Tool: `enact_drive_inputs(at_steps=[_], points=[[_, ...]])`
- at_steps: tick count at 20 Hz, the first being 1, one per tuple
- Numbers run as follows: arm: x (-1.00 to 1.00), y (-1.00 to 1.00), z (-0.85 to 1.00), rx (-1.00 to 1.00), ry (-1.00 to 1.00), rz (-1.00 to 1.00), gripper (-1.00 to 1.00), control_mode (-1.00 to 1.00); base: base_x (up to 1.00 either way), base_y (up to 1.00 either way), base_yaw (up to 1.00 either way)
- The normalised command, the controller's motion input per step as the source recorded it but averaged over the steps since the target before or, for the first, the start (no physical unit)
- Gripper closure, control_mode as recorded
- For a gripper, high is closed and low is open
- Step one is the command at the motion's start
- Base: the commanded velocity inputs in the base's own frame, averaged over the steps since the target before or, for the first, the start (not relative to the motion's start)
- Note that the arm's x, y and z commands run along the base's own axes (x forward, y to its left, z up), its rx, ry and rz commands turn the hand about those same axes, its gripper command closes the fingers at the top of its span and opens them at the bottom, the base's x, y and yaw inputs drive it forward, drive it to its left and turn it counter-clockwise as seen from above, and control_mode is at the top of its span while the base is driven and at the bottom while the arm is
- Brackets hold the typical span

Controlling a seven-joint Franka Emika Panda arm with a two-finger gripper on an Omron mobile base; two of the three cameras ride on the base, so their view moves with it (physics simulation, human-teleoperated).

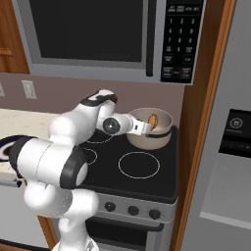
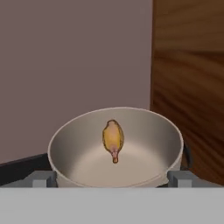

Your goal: Retrieve the frozen meat and place it in the pot on a burner. Then turn the burner on.

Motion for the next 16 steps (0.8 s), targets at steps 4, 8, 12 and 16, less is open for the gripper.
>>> enact_drive_inputs(at_steps=[4, 8, 12, 16], points=[[-0.44, 0.00, 0.96, 0.00, -0.05, 0.07, -1.00, -1.00, 0.00, 0.00, 0.00], [-0.47, 0.00, 1.00, 0.00, -0.07, 0.07, -1.00, -1.00, 0.00, 0.00, 0.00], [-0.46, 0.00, 0.90, 0.00, -0.03, 0.06, -1.00, -1.00, 0.00, 0.00, 0.00], [-0.31, 0.00, 0.47, 0.00, 0.04, 0.01, -1.00, -1.00, 0.00, 0.00, 0.00]])
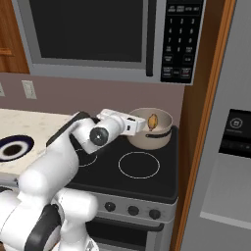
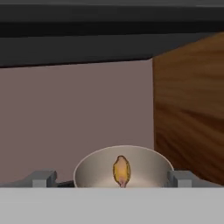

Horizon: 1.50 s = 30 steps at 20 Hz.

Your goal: Retrieve the frozen meat and place it in the pot on a burner. Then turn the burner on.

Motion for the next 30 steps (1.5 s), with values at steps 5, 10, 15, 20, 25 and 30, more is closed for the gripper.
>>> enact_drive_inputs(at_steps=[5, 10, 15, 20, 25, 30], points=[[-0.02, 0.00, 0.25, 0.00, 0.30, 0.00, -1.00, -1.00, 0.00, 0.00, 0.00], [-0.14, 0.00, 0.29, 0.00, 0.31, 0.00, -1.00, -1.00, 0.00, 0.00, 0.00], [-0.50, 0.00, 0.03, 0.01, 0.08, 0.01, -1.00, -1.00, 0.00, 0.00, 0.00], [-0.62, 0.00, 0.00, 0.00, 0.00, 0.04, -1.00, -1.00, 0.00, 0.00, 0.00], [-0.56, 0.00, 0.00, 0.00, 0.00, 0.04, -1.00, -1.00, 0.00, 0.00, 0.00], [-0.63, 0.02, 0.00, 0.00, 0.00, 0.03, -1.00, -1.00, 0.00, 0.00, 0.00]])
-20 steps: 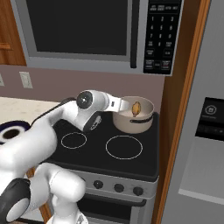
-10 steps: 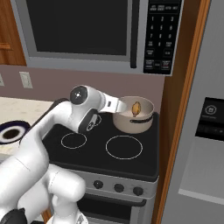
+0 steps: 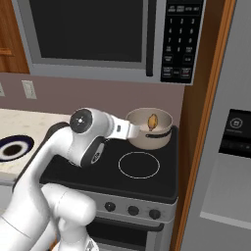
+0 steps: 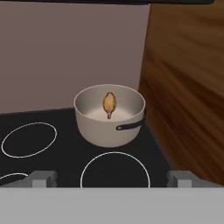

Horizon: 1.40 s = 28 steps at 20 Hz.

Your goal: Retrieve the frozen meat and place it in the pot on a burner. Then turn the burner on.

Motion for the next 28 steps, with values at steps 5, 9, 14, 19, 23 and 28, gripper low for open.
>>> enact_drive_inputs(at_steps=[5, 9, 14, 19, 23, 28], points=[[-0.85, 0.04, 0.00, 0.00, 0.00, 0.01, -1.00, -1.00, 0.00, 0.00, 0.00], [-0.87, 0.11, 0.00, 0.00, 0.00, 0.00, -1.00, -1.00, 0.00, 0.00, 0.00], [-0.76, 0.25, -0.11, 0.00, 0.00, 0.00, -1.00, -1.00, 0.00, 0.00, 0.00], [-0.74, 0.27, -0.32, 0.00, 0.00, 0.00, -1.00, -1.00, 0.00, 0.00, 0.00], [-0.62, 0.11, -0.49, 0.00, 0.00, 0.00, -1.00, -1.00, 0.00, 0.00, 0.00], [-0.43, 0.10, -0.57, 0.00, 0.01, 0.00, -1.00, -1.00, 0.00, 0.00, 0.00]])
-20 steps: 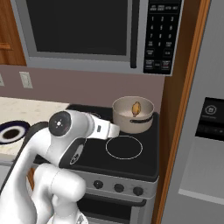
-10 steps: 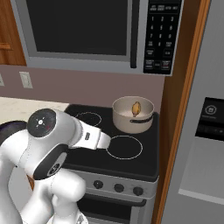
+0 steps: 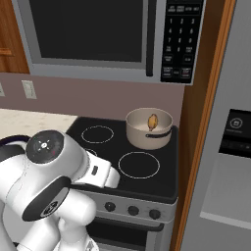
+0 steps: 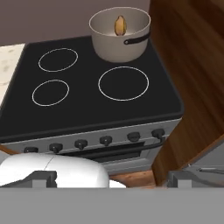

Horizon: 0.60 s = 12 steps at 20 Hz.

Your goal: Retrieve the frozen meat and place it in the pot on a burner. Then turn the burner on.

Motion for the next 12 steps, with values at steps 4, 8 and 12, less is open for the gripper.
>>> enact_drive_inputs(at_steps=[4, 8, 12], points=[[-0.02, 0.34, -0.41, -0.03, 0.07, 0.00, -1.00, -1.00, 0.00, 0.00, 0.00], [0.00, 0.37, -0.31, -0.01, 0.04, 0.00, -1.00, -1.00, 0.00, 0.00, 0.00], [0.00, 0.11, -0.07, 0.00, 0.01, 0.00, -1.00, -1.00, 0.00, 0.00, 0.00]])
